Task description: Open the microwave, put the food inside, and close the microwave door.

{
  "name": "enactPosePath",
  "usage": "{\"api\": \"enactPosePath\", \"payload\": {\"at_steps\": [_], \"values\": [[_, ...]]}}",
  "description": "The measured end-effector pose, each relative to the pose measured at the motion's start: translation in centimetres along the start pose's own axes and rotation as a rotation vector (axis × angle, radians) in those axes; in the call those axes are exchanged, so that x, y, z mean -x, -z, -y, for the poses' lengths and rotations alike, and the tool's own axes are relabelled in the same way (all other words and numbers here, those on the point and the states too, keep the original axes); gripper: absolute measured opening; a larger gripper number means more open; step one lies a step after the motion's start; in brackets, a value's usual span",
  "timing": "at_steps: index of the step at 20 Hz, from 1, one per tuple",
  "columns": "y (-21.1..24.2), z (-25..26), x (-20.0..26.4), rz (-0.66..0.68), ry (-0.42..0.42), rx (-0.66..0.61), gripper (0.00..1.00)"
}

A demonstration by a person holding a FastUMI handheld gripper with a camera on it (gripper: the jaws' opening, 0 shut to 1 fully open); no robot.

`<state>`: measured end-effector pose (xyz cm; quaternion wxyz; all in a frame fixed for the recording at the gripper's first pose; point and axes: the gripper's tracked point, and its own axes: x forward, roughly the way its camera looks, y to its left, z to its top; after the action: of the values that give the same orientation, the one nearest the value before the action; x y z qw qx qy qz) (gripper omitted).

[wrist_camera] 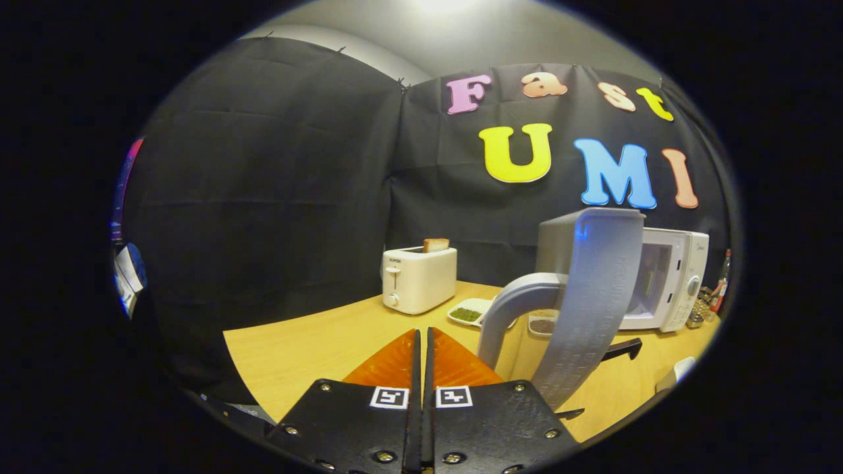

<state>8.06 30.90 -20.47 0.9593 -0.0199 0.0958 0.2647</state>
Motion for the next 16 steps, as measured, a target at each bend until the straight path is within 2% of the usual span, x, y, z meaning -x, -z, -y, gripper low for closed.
{"api": "enactPosePath", "payload": {"at_steps": [4, 9, 13, 16], "values": [[0.3, 4.9, 1.3, -0.003, 0.079, -0.021, 0.01], [0.4, 15.1, 3.1, -0.040, 0.258, -0.010, 0.01], [1.3, 22.7, 3.0, -0.102, 0.361, -0.091, 0.01], [0.6, 27.6, 2.3, -0.080, 0.438, -0.132, 0.01]]}}
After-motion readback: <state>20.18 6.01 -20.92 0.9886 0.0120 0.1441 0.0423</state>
